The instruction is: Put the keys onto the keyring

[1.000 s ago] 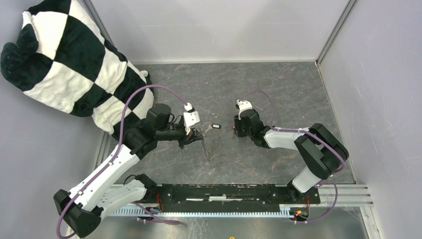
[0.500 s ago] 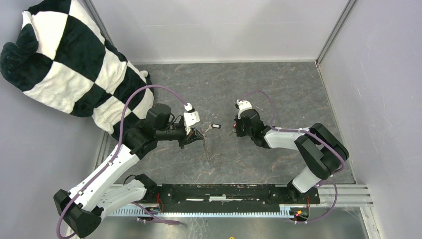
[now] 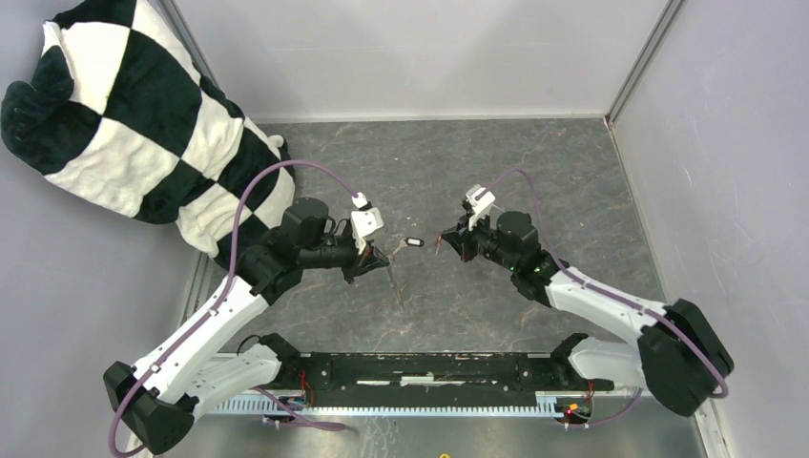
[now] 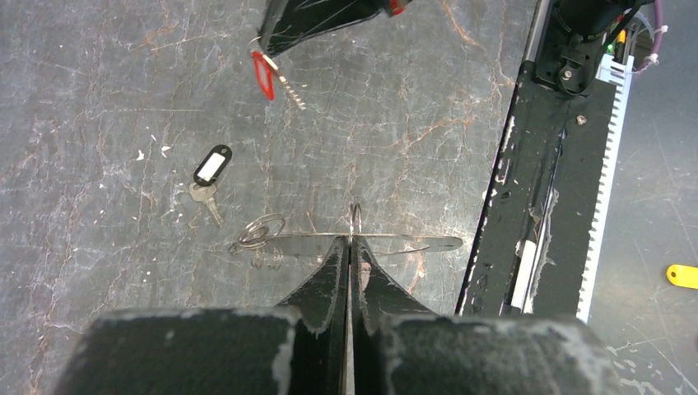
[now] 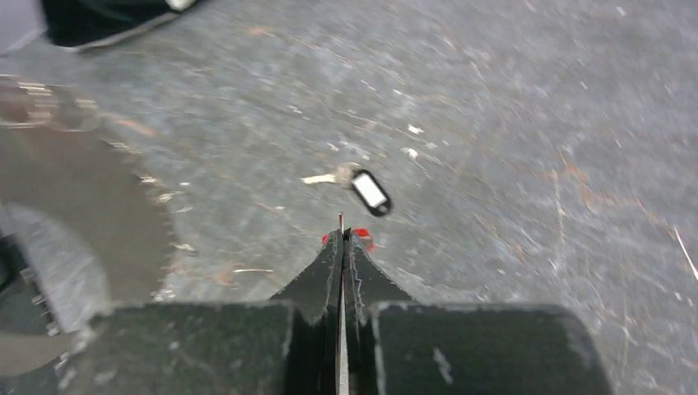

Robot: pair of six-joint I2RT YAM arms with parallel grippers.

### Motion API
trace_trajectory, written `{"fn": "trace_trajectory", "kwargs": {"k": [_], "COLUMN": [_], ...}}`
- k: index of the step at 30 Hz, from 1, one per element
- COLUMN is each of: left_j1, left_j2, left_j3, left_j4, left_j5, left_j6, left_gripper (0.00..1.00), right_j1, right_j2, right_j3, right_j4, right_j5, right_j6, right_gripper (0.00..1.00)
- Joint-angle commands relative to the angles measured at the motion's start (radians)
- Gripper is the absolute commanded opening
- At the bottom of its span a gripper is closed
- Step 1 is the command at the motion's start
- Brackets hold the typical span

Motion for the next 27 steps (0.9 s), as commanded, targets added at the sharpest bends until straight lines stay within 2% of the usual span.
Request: {"fn": "trace_trajectory", "kwargs": {"k": [1,5,12,18,27], "left_j1": [0.001,0.001,0.000,0.000,0.000], "left_j2": [0.009,0.015,0.026,0.021,0.016], "left_j3": [0.030,0.029,0.026,0.027,0.024], "left_j4": [0.057,0.062,0.082,0.079,0.076], "left_j5": [-0.026,-0.027,-0.038,-0.060,-0.067], "left_j6": [-0.045,-0.049,-0.088,-0.085,-0.068], "left_gripper": [0.02,0.02,0.02,0.02,0.02], "right_j1": [0.006,0.053,0.222,0.281,0.332], "right_j2": [-0.119,-0.178,-0.152,-0.147,-0.076], "right_j3": [-0.009,0.021,0.146,0.164,0.261], "right_j4": [0.004,-0.028,-0.089,-0.032,-0.102], "right_j5": [-0.209,-0.267,-0.193,-0.142,-0.098], "right_j6": [-0.060,-0.056,-0.056,-0.007,0.019], "right_gripper": [0.01,0.01,0.01,0.01,0.01]}}
